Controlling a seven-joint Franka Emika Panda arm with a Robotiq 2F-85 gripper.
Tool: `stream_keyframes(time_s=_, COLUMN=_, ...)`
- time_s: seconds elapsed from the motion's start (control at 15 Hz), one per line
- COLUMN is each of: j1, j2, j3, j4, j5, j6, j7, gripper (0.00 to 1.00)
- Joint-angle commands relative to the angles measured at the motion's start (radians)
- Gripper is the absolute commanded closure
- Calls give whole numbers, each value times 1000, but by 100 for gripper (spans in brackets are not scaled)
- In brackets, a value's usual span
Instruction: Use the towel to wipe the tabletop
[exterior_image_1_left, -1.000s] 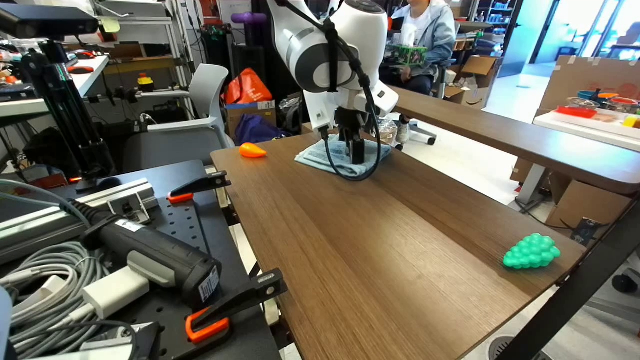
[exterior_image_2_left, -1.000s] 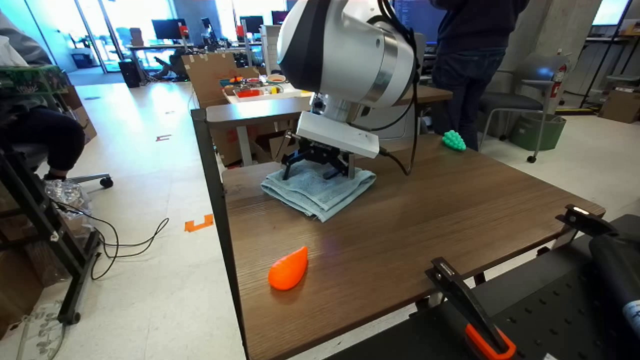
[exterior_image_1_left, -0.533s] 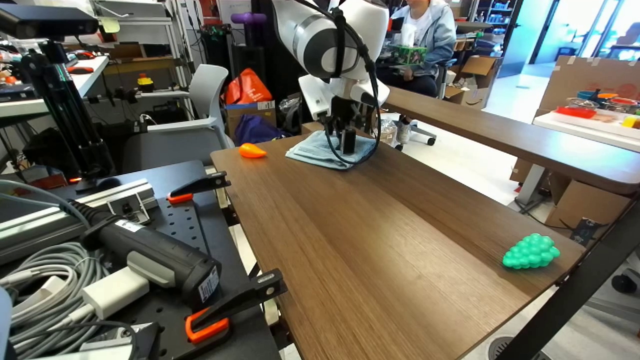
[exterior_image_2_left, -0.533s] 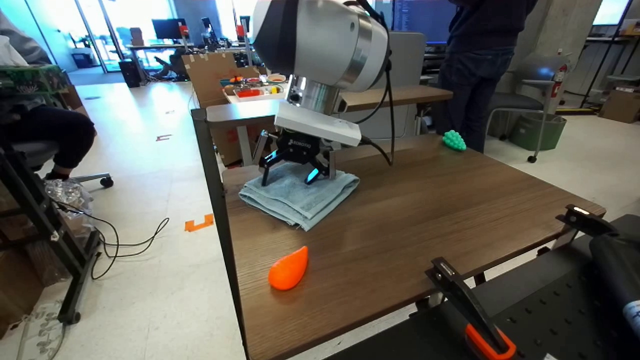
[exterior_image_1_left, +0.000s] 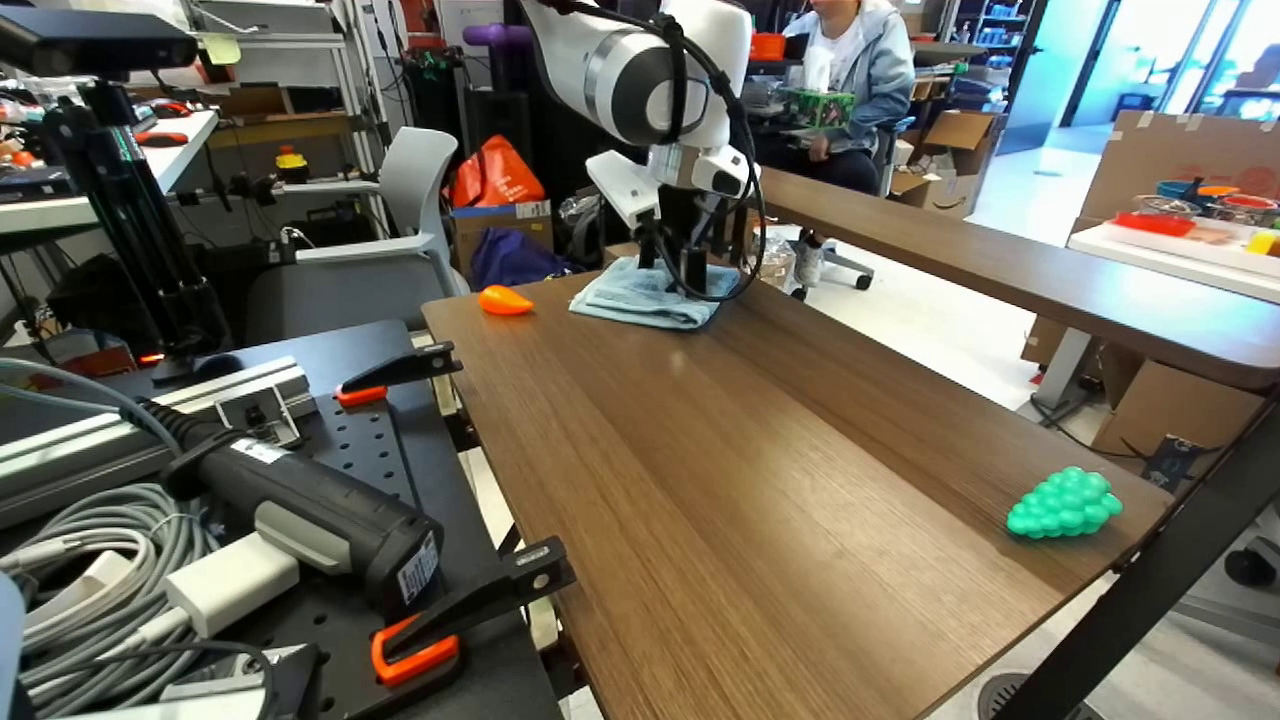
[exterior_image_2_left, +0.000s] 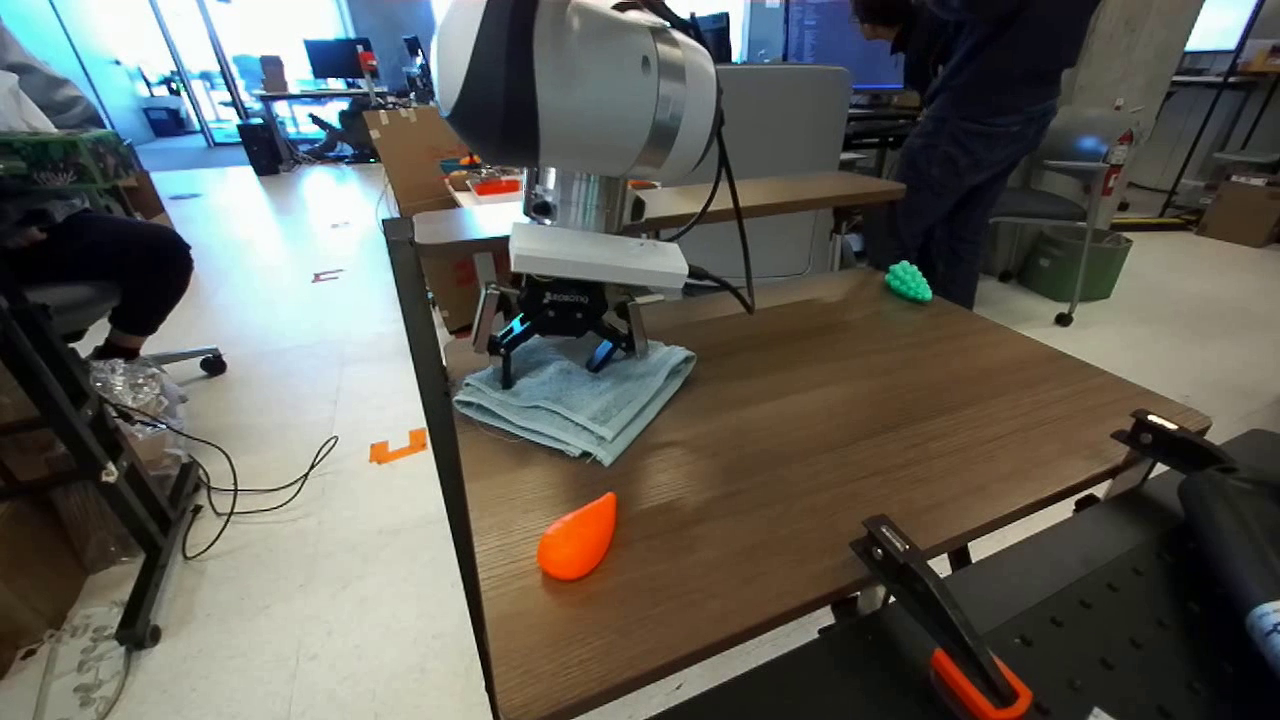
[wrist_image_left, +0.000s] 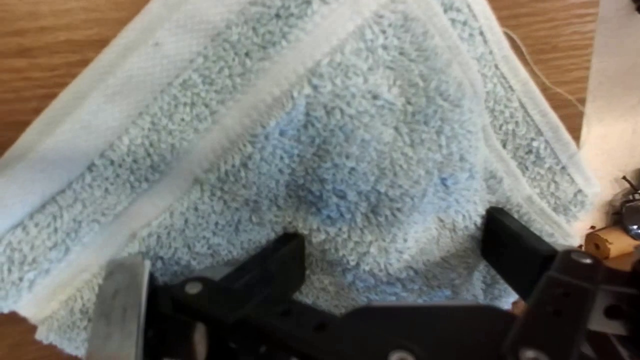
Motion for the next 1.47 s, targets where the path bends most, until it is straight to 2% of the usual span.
stream_keyframes(time_s=0.0, j1=-32, j2=-29, j3=-35, j4=-68, j5=-17, j6=-5, j7=-3, gripper=0)
stream_keyframes(time_s=0.27, j1=-100, j2=-98, j3=-27, j4=-210, j5=-3, j6=-82, j7=-36, gripper=0)
stream_keyframes(time_s=0.4, j1=-129, j2=-142, j3=-25, j4=-298, j5=12, j6=-74, j7=-38, gripper=0)
stream_keyframes(time_s=0.8, j1=-200, j2=-266, j3=3, j4=-536, j5=59, j6=100, j7=-109, gripper=0)
stream_keyframes(time_s=0.87, j1=-177, j2=-220, j3=-12, j4=-432, j5=34, j6=32, j7=-79, gripper=0)
stream_keyframes(time_s=1.13, j1=-186, j2=-254, j3=-11, j4=-500, j5=44, j6=71, j7=-85, gripper=0)
stream_keyframes(time_s=1.27, j1=-186, j2=-256, j3=-11, j4=-502, j5=45, j6=71, j7=-85, gripper=0)
stream_keyframes(time_s=1.33, j1=-163, j2=-240, j3=-26, j4=-485, j5=37, j6=97, j7=-54, gripper=0)
stream_keyframes(time_s=1.4, j1=-155, j2=-224, j3=-31, j4=-464, j5=24, j6=75, j7=-53, gripper=0)
